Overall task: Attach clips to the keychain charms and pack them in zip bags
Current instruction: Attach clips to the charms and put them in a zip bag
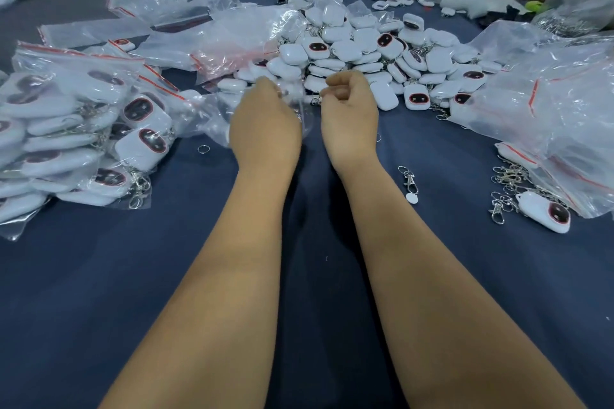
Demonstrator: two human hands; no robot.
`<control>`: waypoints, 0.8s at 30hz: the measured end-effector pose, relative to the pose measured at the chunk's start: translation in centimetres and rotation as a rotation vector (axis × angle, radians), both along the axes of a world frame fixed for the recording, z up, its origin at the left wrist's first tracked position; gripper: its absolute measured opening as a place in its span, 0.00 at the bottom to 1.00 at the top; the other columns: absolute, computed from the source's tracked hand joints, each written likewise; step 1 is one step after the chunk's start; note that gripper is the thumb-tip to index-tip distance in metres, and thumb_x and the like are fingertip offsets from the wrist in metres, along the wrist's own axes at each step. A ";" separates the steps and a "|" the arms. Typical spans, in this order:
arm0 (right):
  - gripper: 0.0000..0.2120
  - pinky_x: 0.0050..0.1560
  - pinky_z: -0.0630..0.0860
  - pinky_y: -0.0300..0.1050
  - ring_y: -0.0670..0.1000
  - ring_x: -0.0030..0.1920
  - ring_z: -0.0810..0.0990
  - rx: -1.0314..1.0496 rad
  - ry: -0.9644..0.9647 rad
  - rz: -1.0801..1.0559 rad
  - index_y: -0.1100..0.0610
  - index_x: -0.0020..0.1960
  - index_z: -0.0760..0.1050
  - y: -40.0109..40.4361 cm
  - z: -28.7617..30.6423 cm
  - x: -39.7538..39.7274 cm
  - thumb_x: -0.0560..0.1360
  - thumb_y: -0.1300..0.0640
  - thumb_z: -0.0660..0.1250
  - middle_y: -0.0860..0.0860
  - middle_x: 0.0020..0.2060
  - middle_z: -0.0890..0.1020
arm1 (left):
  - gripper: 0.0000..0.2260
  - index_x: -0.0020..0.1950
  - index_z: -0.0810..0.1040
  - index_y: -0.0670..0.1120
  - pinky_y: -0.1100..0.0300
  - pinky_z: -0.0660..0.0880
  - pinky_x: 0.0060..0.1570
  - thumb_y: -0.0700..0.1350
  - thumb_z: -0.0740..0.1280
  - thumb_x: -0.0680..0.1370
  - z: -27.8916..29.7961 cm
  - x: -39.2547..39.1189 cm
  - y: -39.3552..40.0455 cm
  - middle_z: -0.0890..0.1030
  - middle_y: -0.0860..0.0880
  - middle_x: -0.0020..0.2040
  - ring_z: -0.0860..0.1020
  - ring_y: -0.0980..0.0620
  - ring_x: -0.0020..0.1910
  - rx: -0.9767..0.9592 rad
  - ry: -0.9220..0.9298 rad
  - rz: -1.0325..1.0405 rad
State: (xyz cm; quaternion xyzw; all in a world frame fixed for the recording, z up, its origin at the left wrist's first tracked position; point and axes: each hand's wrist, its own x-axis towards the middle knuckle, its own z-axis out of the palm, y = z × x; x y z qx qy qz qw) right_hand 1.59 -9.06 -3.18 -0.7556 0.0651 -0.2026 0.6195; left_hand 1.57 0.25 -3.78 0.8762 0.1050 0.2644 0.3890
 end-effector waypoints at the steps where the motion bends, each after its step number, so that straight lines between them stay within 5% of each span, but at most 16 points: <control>1: 0.12 0.52 0.75 0.44 0.44 0.46 0.76 -0.048 0.002 0.000 0.52 0.54 0.73 0.0 0.0 0.3 0.74 0.65 0.59 0.44 0.46 0.78 | 0.10 0.55 0.74 0.45 0.56 0.62 0.42 0.39 0.55 0.79 0.3 0.0 0.4 0.79 0.46 0.51 0.76 0.43 0.52 -0.085 -0.070 0.065; 3: 0.16 0.61 0.73 0.50 0.50 0.57 0.75 -0.213 0.028 -0.019 0.55 0.61 0.72 -0.2 0.1 1.2 0.74 0.63 0.61 0.48 0.55 0.77 | 0.09 0.52 0.73 0.44 0.56 0.66 0.42 0.40 0.54 0.78 0.8 0.2 1.3 0.76 0.49 0.46 0.75 0.46 0.47 -0.298 -0.356 0.083; 6: 0.25 0.70 0.62 0.52 0.56 0.70 0.64 -0.603 0.101 -0.068 0.55 0.71 0.66 0.1 0.2 3.0 0.75 0.57 0.63 0.53 0.69 0.69 | 0.09 0.51 0.72 0.41 0.60 0.69 0.44 0.39 0.55 0.75 1.3 0.2 1.6 0.74 0.49 0.44 0.72 0.50 0.43 -0.293 -0.649 -0.040; 10: 0.29 0.76 0.51 0.51 0.58 0.77 0.51 -0.788 -0.003 0.062 0.54 0.78 0.57 1.0 0.3 5.4 0.80 0.51 0.62 0.57 0.78 0.54 | 0.06 0.49 0.72 0.49 0.66 0.68 0.38 0.41 0.59 0.75 0.9 0.5 0.3 0.73 0.57 0.34 0.70 0.61 0.33 -0.403 -0.353 -0.183; 15: 0.36 0.77 0.44 0.56 0.62 0.79 0.42 -0.975 0.070 0.108 0.53 0.80 0.40 1.0 -0.7 8.0 0.82 0.46 0.57 0.59 0.79 0.39 | 0.10 0.37 0.74 0.50 0.66 0.64 0.31 0.43 0.58 0.77 0.1 1.8 0.7 0.75 0.56 0.30 0.70 0.60 0.30 -0.404 -0.012 -0.093; 19: 0.33 0.76 0.44 0.60 0.64 0.78 0.43 -1.052 0.140 0.081 0.44 0.80 0.44 1.2 -0.9 8.6 0.80 0.39 0.54 0.54 0.80 0.40 | 0.12 0.36 0.73 0.50 0.67 0.62 0.30 0.45 0.57 0.79 0.2 1.9 0.7 0.73 0.56 0.31 0.70 0.60 0.32 -0.365 -0.020 0.025; 24: 0.28 0.75 0.50 0.57 0.63 0.76 0.50 -0.997 0.106 0.083 0.40 0.75 0.60 0.8 -0.5 7.6 0.77 0.38 0.58 0.49 0.79 0.52 | 0.09 0.47 0.73 0.49 0.72 0.65 0.34 0.38 0.56 0.79 1.4 1.4 1.4 0.76 0.58 0.39 0.71 0.69 0.31 -0.713 -0.319 0.166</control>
